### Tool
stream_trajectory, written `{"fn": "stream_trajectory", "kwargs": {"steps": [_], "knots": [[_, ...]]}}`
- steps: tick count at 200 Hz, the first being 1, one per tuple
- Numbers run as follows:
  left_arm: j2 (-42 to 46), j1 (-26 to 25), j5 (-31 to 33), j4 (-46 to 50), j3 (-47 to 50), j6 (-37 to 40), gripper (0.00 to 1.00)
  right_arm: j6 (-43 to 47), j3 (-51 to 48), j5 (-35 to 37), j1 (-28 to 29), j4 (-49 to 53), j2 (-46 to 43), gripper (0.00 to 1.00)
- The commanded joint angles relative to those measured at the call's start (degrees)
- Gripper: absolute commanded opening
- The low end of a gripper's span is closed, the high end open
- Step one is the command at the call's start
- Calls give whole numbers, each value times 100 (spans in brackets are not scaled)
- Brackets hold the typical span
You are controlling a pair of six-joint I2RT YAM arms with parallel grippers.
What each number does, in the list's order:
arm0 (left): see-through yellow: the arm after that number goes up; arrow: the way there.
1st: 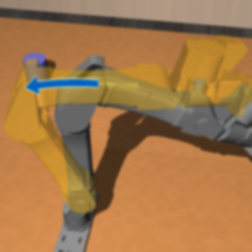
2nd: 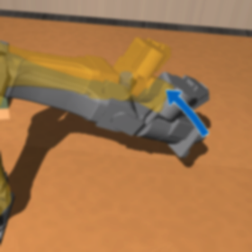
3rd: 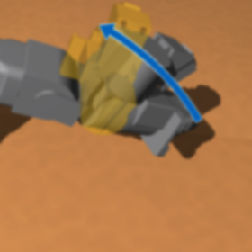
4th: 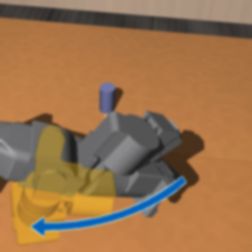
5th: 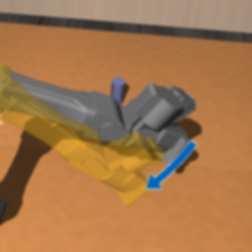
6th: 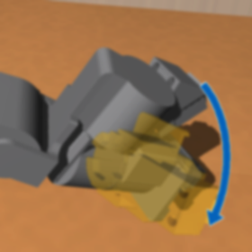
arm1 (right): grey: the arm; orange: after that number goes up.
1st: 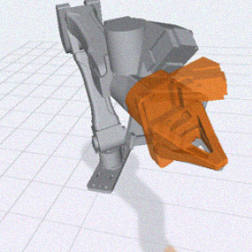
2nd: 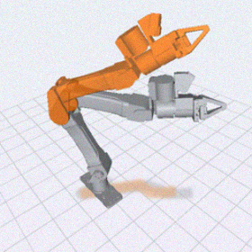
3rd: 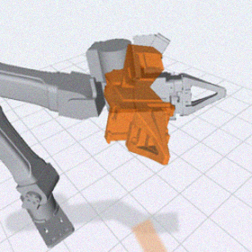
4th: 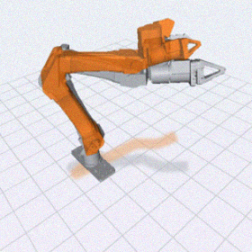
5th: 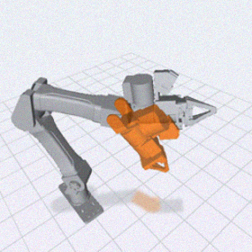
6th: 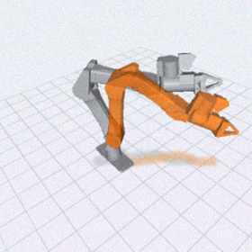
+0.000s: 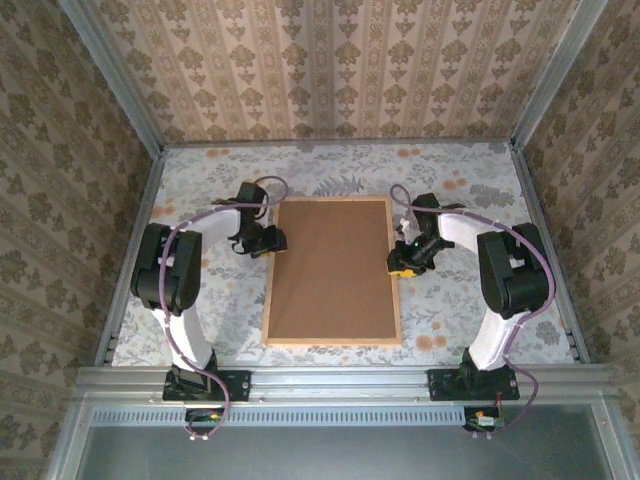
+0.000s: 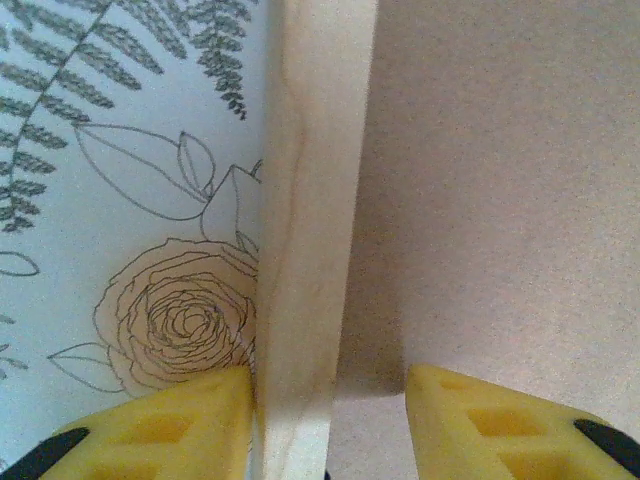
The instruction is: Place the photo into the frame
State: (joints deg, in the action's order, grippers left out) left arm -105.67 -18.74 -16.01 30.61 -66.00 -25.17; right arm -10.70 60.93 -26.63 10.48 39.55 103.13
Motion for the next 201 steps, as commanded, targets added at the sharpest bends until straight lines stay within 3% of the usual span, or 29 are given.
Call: {"fn": "stream_trajectory", "kwargs": {"steps": [1,114,201], "knots": [[-36,-24,74,247,-144,144,40,24,157,-54,-30,176,-55,33],[-297,-42,283,232,-272,149,14,-77,288,230,-234,444,-220,36],[-296,-77,287,198,-218,127,9,-411,278,393,-153,309,-123,36]]}}
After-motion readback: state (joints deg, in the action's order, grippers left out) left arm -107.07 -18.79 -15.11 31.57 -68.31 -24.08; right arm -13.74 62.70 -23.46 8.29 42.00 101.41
